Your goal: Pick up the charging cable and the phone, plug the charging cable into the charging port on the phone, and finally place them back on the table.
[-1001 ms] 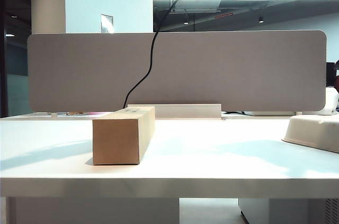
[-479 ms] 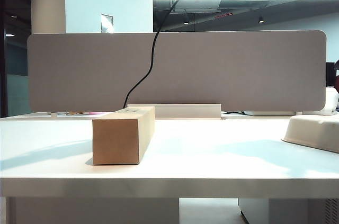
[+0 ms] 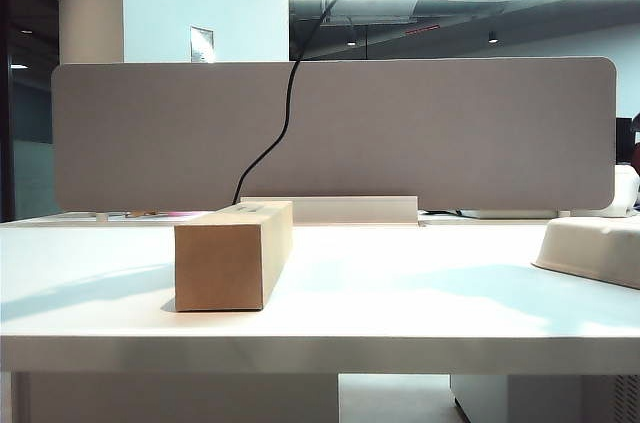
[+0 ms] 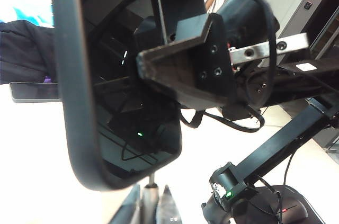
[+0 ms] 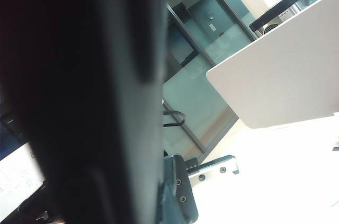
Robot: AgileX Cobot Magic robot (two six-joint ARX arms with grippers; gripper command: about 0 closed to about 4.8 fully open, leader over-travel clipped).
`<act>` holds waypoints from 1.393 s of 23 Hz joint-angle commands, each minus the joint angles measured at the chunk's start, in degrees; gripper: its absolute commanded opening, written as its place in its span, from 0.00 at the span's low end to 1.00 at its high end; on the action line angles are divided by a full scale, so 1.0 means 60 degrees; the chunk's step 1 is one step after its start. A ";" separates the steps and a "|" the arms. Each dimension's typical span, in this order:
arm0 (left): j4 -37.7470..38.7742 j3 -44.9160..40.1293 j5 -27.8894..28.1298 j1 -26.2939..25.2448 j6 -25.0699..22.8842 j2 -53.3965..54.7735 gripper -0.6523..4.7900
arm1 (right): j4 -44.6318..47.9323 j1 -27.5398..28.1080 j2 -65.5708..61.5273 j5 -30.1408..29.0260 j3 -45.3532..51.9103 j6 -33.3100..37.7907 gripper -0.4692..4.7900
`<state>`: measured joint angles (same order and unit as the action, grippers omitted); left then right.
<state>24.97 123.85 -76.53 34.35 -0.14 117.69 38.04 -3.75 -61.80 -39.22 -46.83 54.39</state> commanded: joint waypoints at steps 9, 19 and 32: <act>-0.0914 0.0055 0.0120 0.0033 0.0696 -0.0044 0.11 | 0.0200 -0.0055 0.0033 -0.0277 -0.0076 -0.0080 0.07; -0.1832 0.0055 0.0146 0.0109 0.1861 -0.0022 0.11 | 0.0120 -0.0076 0.0029 -0.0503 -0.0073 -0.0361 0.07; -0.2036 0.0055 0.0324 0.0087 0.2324 -0.0007 0.11 | -0.0033 -0.0452 -0.0397 -0.1235 -0.0069 -0.0583 0.07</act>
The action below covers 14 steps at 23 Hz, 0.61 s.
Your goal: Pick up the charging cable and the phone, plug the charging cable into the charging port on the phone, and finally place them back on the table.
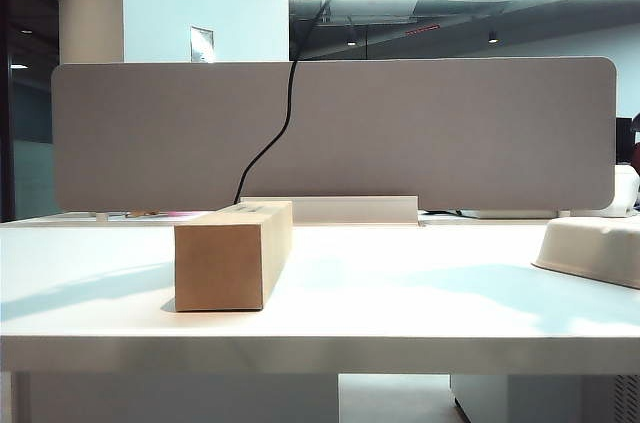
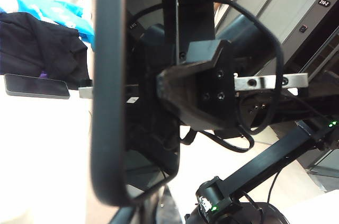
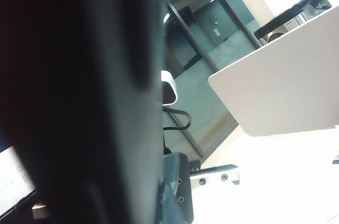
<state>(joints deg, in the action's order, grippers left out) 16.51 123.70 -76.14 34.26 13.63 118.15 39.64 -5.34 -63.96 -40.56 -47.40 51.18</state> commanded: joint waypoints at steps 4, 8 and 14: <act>-0.0335 0.0080 0.0262 0.0102 0.0044 -0.0084 0.11 | -0.0284 -0.0168 -0.0036 -0.0863 0.0025 -0.0219 0.07; 0.0594 0.0080 0.0310 -0.0036 -0.0171 -0.0084 0.13 | -0.0295 -0.0109 -0.0044 -0.0149 0.0022 -0.0619 0.07; 0.2459 0.0080 0.1169 -0.0448 -0.1479 -0.0084 0.29 | -0.0361 0.0484 -0.0087 0.0219 0.0022 -0.0652 0.07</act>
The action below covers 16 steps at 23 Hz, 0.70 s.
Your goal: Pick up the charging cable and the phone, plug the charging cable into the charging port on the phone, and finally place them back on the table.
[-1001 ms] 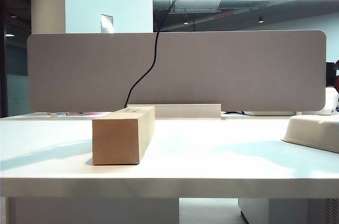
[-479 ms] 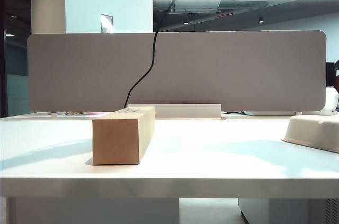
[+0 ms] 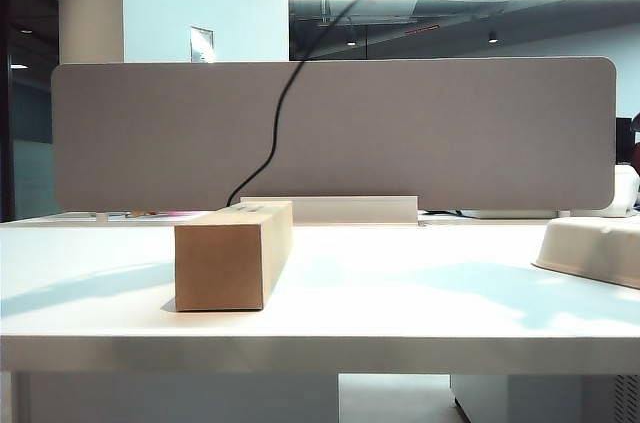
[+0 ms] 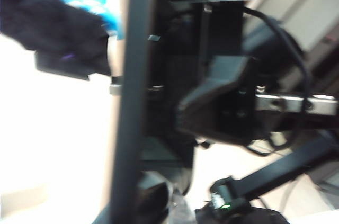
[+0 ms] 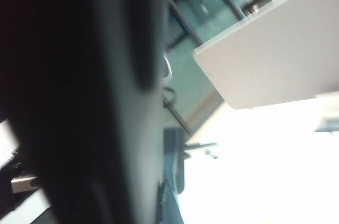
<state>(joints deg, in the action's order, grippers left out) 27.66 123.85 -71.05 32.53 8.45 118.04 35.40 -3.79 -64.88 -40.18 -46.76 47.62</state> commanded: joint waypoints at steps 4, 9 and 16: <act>0.1993 0.0055 0.0692 -0.0382 -0.1217 -0.0069 0.41 | -0.0335 0.0780 0.0066 0.0288 -0.0084 -0.0138 0.07; 0.4138 0.0055 0.1534 -0.0991 -0.2084 -0.0069 0.28 | -0.3661 0.1071 0.0015 0.1162 -0.0080 -0.0736 0.07; 0.6247 0.0055 0.4688 -0.1144 -0.4044 -0.0069 0.15 | -0.5176 0.1056 -0.0794 0.1504 -0.0076 -0.1049 0.07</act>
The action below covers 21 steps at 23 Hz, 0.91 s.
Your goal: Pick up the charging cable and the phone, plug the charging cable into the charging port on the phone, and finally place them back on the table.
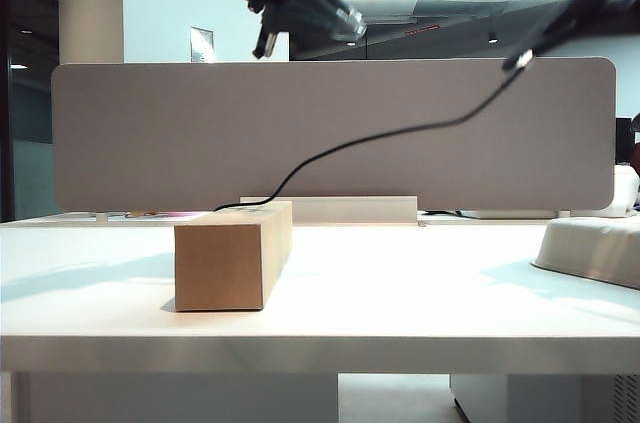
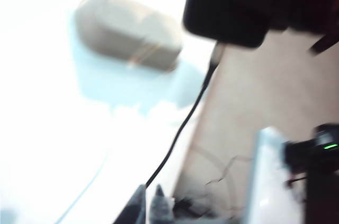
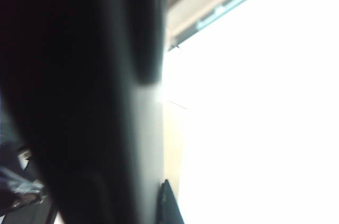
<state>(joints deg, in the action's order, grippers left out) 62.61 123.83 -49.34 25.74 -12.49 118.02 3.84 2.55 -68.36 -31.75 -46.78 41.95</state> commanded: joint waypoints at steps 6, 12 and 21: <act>0.1362 0.0058 0.3993 -0.0102 -0.0936 -0.0324 0.11 | -0.0313 0.0007 -0.0769 0.0557 0.0186 -0.0732 0.07; 0.1545 0.0055 0.4779 -0.0208 -0.0914 -0.1257 0.11 | 0.0109 0.0000 -0.0787 0.1086 0.1144 -0.0965 0.07; 0.1198 -0.1687 0.6976 -0.0226 -0.0918 -0.3952 0.11 | 0.0710 0.0007 -0.1406 0.1523 0.2007 -0.0958 0.08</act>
<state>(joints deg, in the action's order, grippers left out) 70.87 115.48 -9.13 24.36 -18.00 96.09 5.78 2.68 -76.55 -22.52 -34.24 36.62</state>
